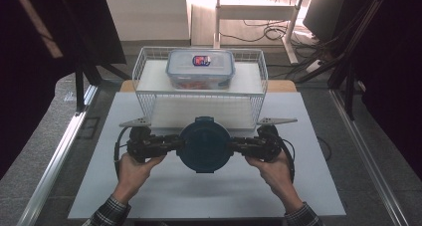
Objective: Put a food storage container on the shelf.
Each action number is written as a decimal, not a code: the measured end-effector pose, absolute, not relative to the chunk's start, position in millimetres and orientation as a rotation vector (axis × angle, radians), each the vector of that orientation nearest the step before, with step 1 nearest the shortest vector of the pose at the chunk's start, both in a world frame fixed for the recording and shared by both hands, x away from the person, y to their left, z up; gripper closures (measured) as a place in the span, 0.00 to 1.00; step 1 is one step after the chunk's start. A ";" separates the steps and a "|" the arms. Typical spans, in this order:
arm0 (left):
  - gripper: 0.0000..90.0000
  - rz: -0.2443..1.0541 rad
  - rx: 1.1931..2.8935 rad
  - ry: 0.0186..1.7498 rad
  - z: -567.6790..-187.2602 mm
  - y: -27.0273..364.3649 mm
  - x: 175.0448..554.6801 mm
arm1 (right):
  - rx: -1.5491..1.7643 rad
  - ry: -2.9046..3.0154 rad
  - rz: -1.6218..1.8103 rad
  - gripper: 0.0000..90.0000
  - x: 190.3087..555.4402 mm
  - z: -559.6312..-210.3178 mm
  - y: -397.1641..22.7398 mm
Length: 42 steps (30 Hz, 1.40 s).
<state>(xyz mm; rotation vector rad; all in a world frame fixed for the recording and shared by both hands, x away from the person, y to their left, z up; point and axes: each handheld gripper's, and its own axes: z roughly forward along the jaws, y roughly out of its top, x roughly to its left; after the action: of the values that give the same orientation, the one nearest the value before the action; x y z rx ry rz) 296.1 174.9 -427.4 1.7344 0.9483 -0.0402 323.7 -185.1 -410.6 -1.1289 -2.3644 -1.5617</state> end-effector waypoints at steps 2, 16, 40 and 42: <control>0.63 -0.040 1.729 0.951 -424.4 175.3 297.9 | -1.127 -2.364 -1.566 0.63 326.2 -408.1 -184.5; 0.63 0.011 1.707 0.936 -388.9 180.0 309.7 | -1.095 -2.364 -1.628 0.63 341.6 -376.8 -180.3; 0.63 0.059 1.659 0.931 -342.0 186.6 338.6 | -1.063 -2.378 -1.719 0.63 373.4 -328.8 -173.3; 0.63 0.062 1.659 0.929 -338.3 187.1 340.8 | -1.065 -2.373 -1.724 0.63 375.4 -326.2 -172.9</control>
<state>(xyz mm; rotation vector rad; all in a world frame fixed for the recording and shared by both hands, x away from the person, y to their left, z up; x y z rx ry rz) 340.8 187.1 -338.3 1.6593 0.9294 0.0625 375.4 -172.9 -326.2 -1.0647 -2.3735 -1.7239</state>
